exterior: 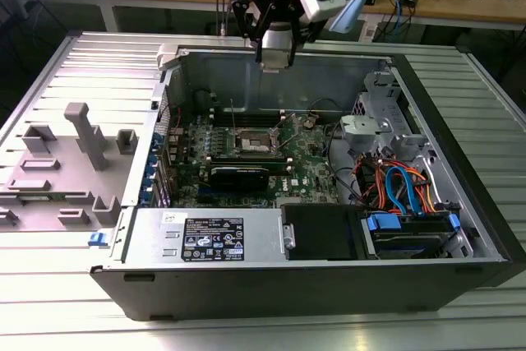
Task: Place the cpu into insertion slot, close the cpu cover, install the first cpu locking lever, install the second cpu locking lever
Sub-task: 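Place the cpu into insertion slot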
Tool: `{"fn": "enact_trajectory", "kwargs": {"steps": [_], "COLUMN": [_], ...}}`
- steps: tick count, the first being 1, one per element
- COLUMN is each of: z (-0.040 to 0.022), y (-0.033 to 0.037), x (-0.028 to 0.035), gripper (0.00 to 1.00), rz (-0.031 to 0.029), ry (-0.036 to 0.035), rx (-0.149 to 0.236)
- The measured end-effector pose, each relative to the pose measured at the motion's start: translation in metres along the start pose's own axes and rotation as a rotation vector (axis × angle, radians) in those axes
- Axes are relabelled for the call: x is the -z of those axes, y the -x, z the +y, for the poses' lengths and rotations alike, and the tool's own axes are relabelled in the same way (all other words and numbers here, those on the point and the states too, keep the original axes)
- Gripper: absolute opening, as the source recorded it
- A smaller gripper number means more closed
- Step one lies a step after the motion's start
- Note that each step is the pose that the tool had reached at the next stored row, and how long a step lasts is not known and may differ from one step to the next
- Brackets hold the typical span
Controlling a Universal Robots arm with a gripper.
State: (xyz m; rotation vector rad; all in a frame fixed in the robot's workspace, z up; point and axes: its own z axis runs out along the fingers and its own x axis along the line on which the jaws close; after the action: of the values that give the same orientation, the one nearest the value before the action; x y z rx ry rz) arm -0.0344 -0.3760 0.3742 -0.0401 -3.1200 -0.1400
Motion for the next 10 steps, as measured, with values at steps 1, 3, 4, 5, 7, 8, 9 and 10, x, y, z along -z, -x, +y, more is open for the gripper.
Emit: {"fn": "enact_trajectory", "kwargs": {"steps": [1, 3, 4, 5, 7, 8, 9, 10], "z": [-0.0021, -0.0064, -0.0077, -0.0079, -0.0079, -0.0080, -0.0081, -0.0081], "y": [0.0000, 0.0001, 0.0001, 0.0001, 0.0001, 0.0001, 0.0001, 0.0001], "x": [0.0002, 0.0006, 0.0007, 0.0006, 0.0005, 0.0000, -0.0007, -0.0013], "gripper": [0.54, 0.54, 0.54, 0.54, 0.54, 0.54, 0.54, 0.54], "rz": [0.0001, 0.0000, 0.0000, -0.0001, -0.0010, -0.0026, -0.0056, -0.0081], "ry": [-0.0001, -0.0001, -0.0001, 0.0001, -0.0001, 0.0005, 0.0010, 0.0016], "rx": [0.000, 0.000, 0.000, -0.001, -0.012, -0.029, -0.063, -0.090]}}
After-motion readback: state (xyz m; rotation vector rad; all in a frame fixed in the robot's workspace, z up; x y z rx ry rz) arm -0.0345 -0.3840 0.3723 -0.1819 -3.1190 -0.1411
